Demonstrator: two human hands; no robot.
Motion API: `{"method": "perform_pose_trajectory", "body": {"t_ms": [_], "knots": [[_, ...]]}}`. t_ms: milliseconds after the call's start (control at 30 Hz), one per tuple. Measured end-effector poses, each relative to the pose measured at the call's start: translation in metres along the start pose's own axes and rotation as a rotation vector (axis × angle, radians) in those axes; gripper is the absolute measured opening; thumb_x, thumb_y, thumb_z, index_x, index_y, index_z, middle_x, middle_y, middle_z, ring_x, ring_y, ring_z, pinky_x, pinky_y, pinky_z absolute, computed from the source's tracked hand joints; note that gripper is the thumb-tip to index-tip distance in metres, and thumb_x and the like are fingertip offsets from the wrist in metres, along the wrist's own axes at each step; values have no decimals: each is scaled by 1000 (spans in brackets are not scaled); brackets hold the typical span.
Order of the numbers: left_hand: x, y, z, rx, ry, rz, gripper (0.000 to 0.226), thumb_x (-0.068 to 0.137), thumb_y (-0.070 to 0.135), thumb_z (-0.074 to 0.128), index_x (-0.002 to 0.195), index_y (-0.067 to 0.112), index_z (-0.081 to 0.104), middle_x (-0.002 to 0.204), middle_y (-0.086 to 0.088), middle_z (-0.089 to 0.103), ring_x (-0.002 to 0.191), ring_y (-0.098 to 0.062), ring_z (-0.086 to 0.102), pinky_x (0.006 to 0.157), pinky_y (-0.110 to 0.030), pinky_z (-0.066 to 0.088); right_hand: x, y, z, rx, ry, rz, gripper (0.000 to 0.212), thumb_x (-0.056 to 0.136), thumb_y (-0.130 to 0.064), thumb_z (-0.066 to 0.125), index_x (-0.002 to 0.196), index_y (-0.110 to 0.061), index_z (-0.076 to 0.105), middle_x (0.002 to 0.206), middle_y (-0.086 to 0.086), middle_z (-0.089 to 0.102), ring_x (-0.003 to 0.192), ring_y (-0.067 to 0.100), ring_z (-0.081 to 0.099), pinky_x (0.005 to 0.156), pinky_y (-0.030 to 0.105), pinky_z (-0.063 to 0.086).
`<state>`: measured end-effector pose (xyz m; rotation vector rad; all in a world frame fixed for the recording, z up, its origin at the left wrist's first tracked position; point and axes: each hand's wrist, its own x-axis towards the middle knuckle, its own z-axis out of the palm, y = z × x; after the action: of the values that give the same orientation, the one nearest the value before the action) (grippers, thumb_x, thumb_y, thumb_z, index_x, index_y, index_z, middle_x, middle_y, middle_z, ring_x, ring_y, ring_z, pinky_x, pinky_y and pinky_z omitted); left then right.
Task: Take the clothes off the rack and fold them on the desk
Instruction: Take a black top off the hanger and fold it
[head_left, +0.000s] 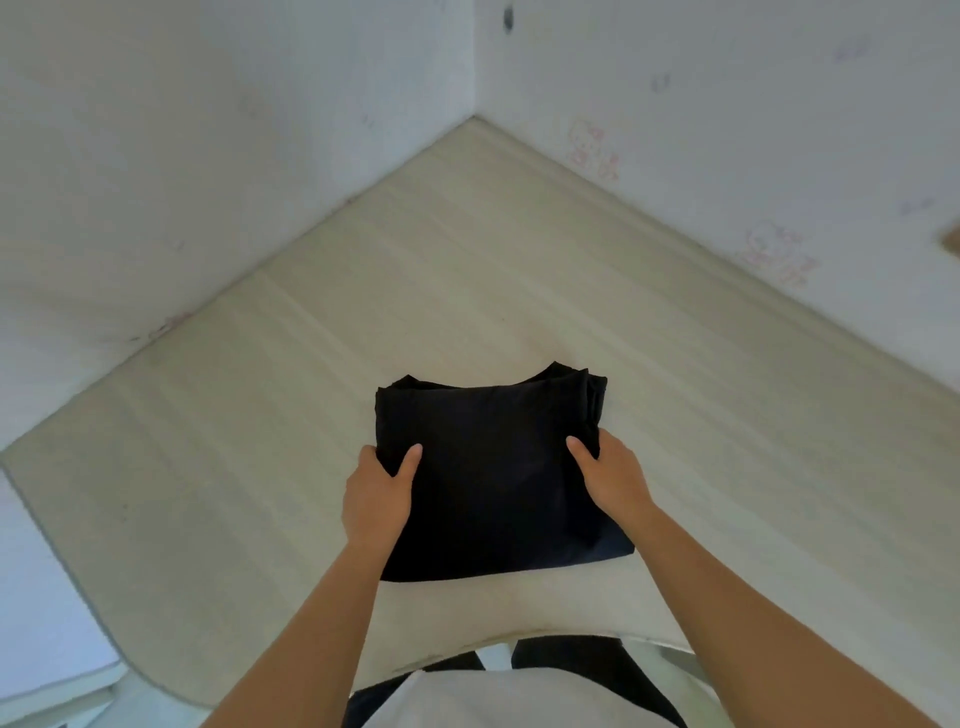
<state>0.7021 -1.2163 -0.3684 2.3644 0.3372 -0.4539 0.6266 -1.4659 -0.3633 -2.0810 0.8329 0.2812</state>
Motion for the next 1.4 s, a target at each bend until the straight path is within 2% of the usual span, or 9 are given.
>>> {"method": "perform_pose_trajectory", "body": {"t_ms": [200, 400, 567, 867, 1000, 1100, 1200, 1333, 1400], "knots": [[-11, -12, -3, -64, -335, 105, 38, 84, 55, 62, 98, 19, 62, 94, 4, 67, 88, -17, 63, 83, -39, 54, -77, 45, 15, 84, 164, 144, 40, 101, -41, 41, 130, -15, 52, 117, 6, 64, 103, 26, 61, 78, 30, 44], [-61, -19, 8, 44, -534, 292, 36, 88, 41, 64, 109, 19, 45, 100, 5, 59, 91, -17, 60, 83, -40, 52, -195, 92, 41, 294, 340, 303, 37, 102, -35, 42, 132, -14, 51, 118, 3, 63, 108, 25, 59, 79, 29, 42], [-143, -22, 43, 161, -711, 580, 29, 90, 36, 62, 109, 21, 46, 97, 10, 59, 89, -13, 60, 72, -32, 47, -306, 148, 60, 476, 591, 479, 35, 100, -37, 46, 127, -17, 56, 109, 0, 67, 97, 19, 62, 75, 27, 45], [-311, -64, 121, 375, -1194, 862, 51, 94, 36, 57, 138, 31, 32, 120, 16, 54, 108, -12, 57, 91, -33, 48, -494, 247, 109, 661, 878, 801, 17, 100, -33, 49, 112, -25, 57, 94, -15, 61, 82, 2, 56, 67, 13, 40], [-408, -111, 160, 549, -1396, 919, 56, 95, 36, 54, 144, 32, 26, 130, 15, 48, 118, -16, 53, 99, -35, 45, -593, 302, 144, 766, 973, 990, 14, 99, -33, 50, 102, -23, 60, 93, -11, 66, 87, 9, 62, 74, 28, 50], [-477, -152, 185, 671, -1485, 951, 59, 97, 35, 52, 147, 31, 21, 134, 14, 43, 125, -17, 48, 99, -30, 41, -658, 342, 169, 843, 1014, 1094, 15, 99, -29, 50, 96, -17, 60, 89, -5, 67, 85, 14, 62, 70, 29, 48], [-536, -187, 207, 783, -1523, 949, 61, 98, 34, 50, 150, 30, 17, 147, 7, 38, 129, -18, 45, 98, -28, 39, -705, 380, 194, 898, 1008, 1179, 21, 100, -28, 49, 101, -9, 58, 93, 1, 66, 84, 17, 60, 74, 35, 47], [-608, -240, 247, 933, -1542, 982, 64, 100, 33, 47, 152, 28, 10, 154, 4, 30, 136, -20, 38, 97, -25, 33, -750, 444, 231, 1008, 1019, 1258, 29, 100, -32, 46, 118, -14, 58, 111, 0, 66, 103, 23, 61, 88, 41, 49], [-630, -260, 268, 1019, -1539, 1010, 64, 101, 33, 45, 153, 30, 8, 155, 5, 28, 138, -21, 36, 101, -27, 33, -760, 468, 244, 1091, 1051, 1282, 25, 100, -27, 46, 113, -12, 60, 107, 1, 67, 98, 23, 61, 89, 44, 49]]}}
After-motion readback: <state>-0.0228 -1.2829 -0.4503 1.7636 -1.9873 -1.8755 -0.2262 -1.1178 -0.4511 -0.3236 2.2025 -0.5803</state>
